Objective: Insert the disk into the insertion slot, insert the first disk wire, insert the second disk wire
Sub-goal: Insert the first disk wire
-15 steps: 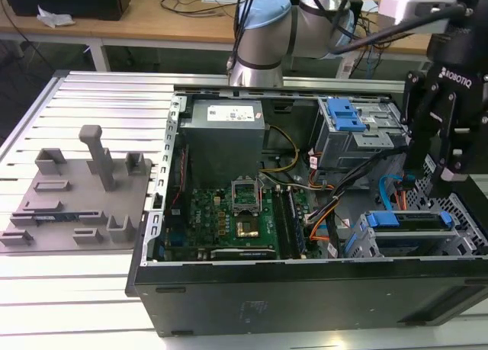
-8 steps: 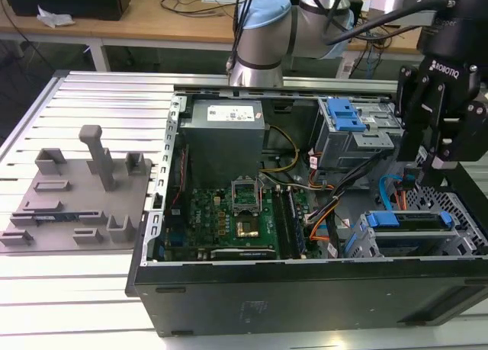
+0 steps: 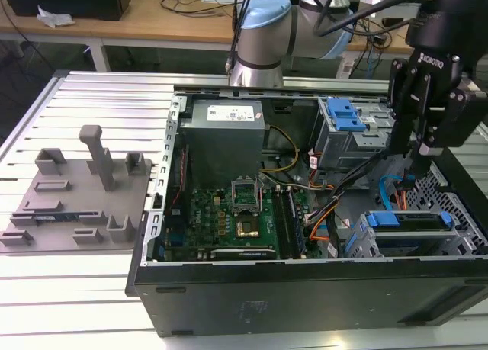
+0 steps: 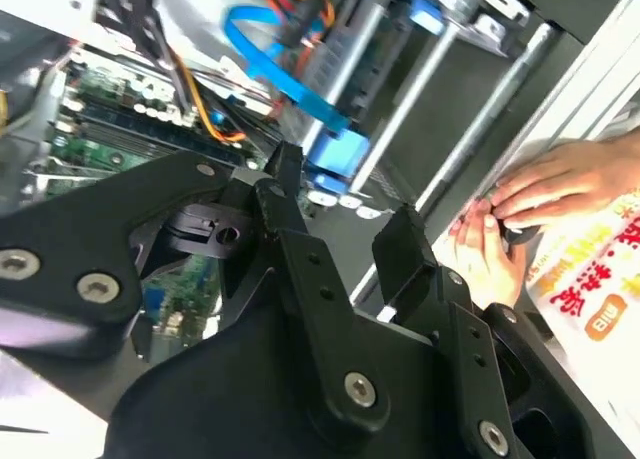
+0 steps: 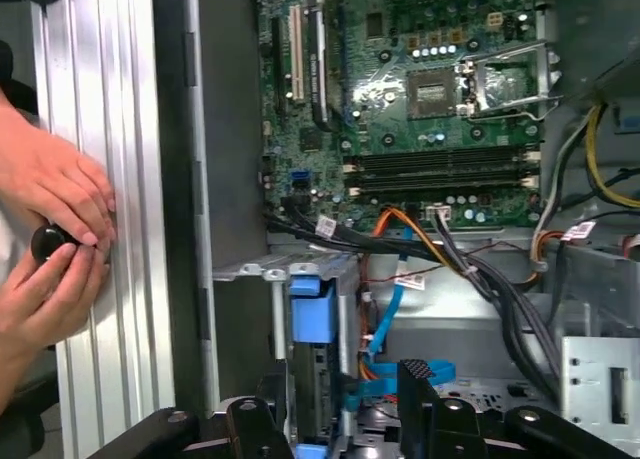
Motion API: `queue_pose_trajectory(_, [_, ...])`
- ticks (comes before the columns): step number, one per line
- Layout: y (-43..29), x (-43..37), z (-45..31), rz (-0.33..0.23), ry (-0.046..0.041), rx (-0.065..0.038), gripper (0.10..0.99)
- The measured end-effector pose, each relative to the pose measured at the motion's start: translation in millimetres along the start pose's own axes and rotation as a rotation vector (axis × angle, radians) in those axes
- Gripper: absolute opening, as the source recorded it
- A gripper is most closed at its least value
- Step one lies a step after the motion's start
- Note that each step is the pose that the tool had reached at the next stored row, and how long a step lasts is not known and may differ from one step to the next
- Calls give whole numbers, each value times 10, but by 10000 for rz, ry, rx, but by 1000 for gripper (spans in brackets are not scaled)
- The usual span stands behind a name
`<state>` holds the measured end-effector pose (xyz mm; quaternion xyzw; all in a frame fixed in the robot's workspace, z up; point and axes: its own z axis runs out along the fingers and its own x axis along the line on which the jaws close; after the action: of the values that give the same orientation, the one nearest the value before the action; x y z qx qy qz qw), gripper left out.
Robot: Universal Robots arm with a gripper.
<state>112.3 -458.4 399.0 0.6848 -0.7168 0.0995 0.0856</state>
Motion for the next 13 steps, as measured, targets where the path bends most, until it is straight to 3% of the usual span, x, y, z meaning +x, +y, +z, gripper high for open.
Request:
queue_pose_trajectory(3, [6,-141,-36,1,2,1,561])
queue_pose_trajectory(4, [8,-232,-57,-1,10,2,561])
queue_pose_trajectory(5, [-12,-263,-57,0,68,6,561])
queue_pose_trajectory(7, [-112,-282,-47,2,231,11,561])
queue_pose_trajectory(10, [-267,-296,-24,16,345,12,561])
queue_pose_trajectory(12, [-314,-303,-7,67,393,-1,561])
queue_pose_trajectory(13, [-314,-308,11,325,406,-74,561])
